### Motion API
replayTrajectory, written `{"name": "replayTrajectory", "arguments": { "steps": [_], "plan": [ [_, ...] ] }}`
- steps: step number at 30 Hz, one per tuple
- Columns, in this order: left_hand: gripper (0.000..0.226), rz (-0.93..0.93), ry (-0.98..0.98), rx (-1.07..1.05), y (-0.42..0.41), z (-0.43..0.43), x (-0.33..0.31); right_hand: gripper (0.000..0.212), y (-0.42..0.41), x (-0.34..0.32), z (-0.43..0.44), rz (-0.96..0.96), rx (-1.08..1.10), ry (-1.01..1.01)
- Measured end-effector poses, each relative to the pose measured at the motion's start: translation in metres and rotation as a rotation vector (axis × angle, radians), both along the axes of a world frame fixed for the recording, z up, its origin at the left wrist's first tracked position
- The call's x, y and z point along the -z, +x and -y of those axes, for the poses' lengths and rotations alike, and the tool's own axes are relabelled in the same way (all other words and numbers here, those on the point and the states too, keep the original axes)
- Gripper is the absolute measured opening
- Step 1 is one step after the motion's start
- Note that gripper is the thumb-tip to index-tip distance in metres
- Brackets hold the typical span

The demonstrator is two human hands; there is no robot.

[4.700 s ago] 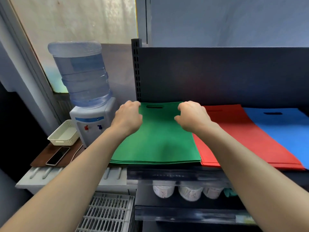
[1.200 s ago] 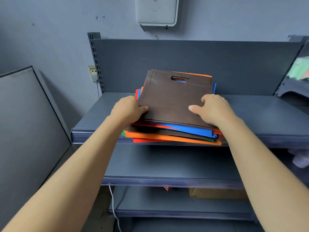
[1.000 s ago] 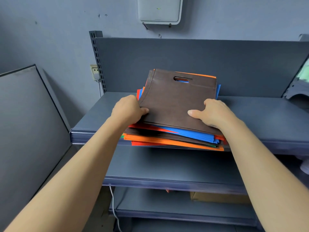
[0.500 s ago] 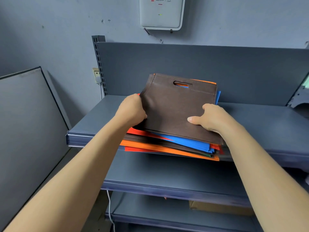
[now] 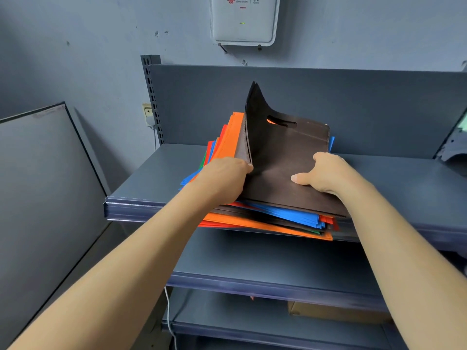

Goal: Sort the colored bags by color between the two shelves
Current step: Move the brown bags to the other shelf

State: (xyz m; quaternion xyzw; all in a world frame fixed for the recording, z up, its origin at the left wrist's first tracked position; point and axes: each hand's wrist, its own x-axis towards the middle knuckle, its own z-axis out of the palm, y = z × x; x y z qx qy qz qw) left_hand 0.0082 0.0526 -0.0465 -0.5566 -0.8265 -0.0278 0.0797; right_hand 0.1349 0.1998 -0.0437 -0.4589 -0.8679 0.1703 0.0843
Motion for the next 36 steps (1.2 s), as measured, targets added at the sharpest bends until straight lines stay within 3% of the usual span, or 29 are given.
{"name": "replayTrajectory", "arguments": {
  "steps": [5, 10, 13, 15, 22, 28, 32, 36],
  "plan": [
    [0.051, 0.116, 0.016, 0.004, 0.004, 0.008, -0.009, 0.067, 0.004, -0.002, -0.001, 0.013, 0.021, -0.058],
    [0.05, 0.259, -0.019, -0.105, -0.003, 0.007, -0.023, 0.071, 0.009, -0.003, 0.002, 0.007, -0.004, -0.117],
    [0.043, 0.294, 0.058, -0.191, -0.011, 0.001, -0.02, 0.07, 0.012, -0.002, 0.003, -0.017, 0.008, -0.102],
    [0.034, 0.28, 0.074, -0.211, -0.014, 0.0, -0.014, 0.063, 0.014, 0.0, 0.001, -0.054, 0.028, -0.096],
    [0.053, 0.322, -0.041, -0.111, -0.007, 0.004, -0.012, 0.039, 0.016, -0.002, 0.001, -0.101, 0.085, -0.078],
    [0.033, 0.268, 0.167, -0.13, -0.018, -0.004, -0.006, 0.029, 0.018, -0.001, -0.002, -0.214, 0.163, -0.014],
    [0.037, 0.252, 0.203, -0.068, -0.013, -0.004, -0.004, 0.029, 0.021, -0.002, -0.007, -0.396, 0.222, -0.078],
    [0.061, 0.221, 0.375, -0.039, -0.008, -0.002, -0.009, 0.024, 0.025, -0.011, -0.003, -0.517, 0.253, -0.147]
  ]
}}
